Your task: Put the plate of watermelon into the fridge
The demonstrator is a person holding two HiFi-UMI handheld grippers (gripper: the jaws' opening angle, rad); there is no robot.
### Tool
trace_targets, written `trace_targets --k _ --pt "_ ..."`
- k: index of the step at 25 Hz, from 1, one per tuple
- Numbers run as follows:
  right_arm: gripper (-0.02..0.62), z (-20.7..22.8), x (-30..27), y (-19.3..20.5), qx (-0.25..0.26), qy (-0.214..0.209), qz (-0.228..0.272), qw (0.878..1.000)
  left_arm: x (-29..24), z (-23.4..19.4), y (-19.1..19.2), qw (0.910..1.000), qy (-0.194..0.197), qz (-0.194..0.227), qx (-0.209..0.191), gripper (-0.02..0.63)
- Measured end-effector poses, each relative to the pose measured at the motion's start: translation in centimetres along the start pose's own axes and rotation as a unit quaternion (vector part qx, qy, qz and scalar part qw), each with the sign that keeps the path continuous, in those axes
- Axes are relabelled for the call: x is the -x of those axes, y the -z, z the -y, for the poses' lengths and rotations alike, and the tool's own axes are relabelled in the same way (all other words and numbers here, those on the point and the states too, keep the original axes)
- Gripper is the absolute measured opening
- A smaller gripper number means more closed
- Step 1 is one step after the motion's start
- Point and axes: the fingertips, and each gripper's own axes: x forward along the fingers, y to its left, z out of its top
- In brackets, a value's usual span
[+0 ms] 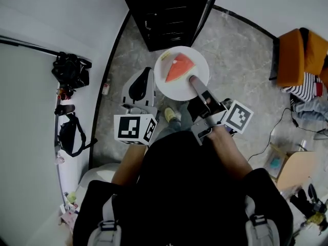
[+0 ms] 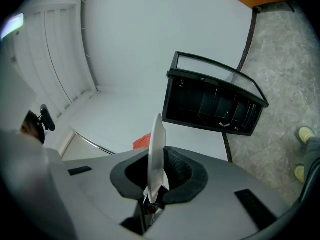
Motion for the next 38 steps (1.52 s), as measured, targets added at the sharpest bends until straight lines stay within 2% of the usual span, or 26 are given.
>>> trace_targets --k 7,13,22,25,31,34,38 --pt "0.038 0.7 -2.2 -1.7 0.011 -0.005 -0.012 1.000 -1.6 -0.9 0.1 0.9999 -0.010 -0.006 -0.002 0.009" --pt "0.038 1.8 -6.7 -5.0 0.003 -0.013 -0.006 1.000 -6.2 -3.2 -0.1 0.9996 -0.014 -0.024 -0.009 0.009" --pt "0.038 1.9 -8.9 -5.9 0.004 -0.031 -0.005 1.000 -8.6 -4.5 -0.3 0.9978 -0.037 -0.044 -0.033 0.009" --pt "0.038 2.1 -9.3 -5.9 -0.003 -0.034 -0.007 0.999 -9.4 -4.5 -0.4 0.9978 -0.036 -0.044 -0.032 0.009" --pt "0.038 3.4 -13.8 -8.6 -0.027 -0.037 -0.015 0.999 -14.8 -6.9 -0.3 0.9975 -0.031 -0.058 -0.026 0.009" --pt "0.038 3.5 -14.9 -10.0 -0.011 -0.027 -0.015 0.999 -16.0 -7.3 -0.6 0.9977 -0.030 -0.057 -0.024 0.009" --pt "0.038 4.1 -16.1 -10.7 -0.028 -0.028 -0.018 0.999 -17.3 -7.7 -1.1 0.9978 -0.031 -0.055 -0.019 0.009"
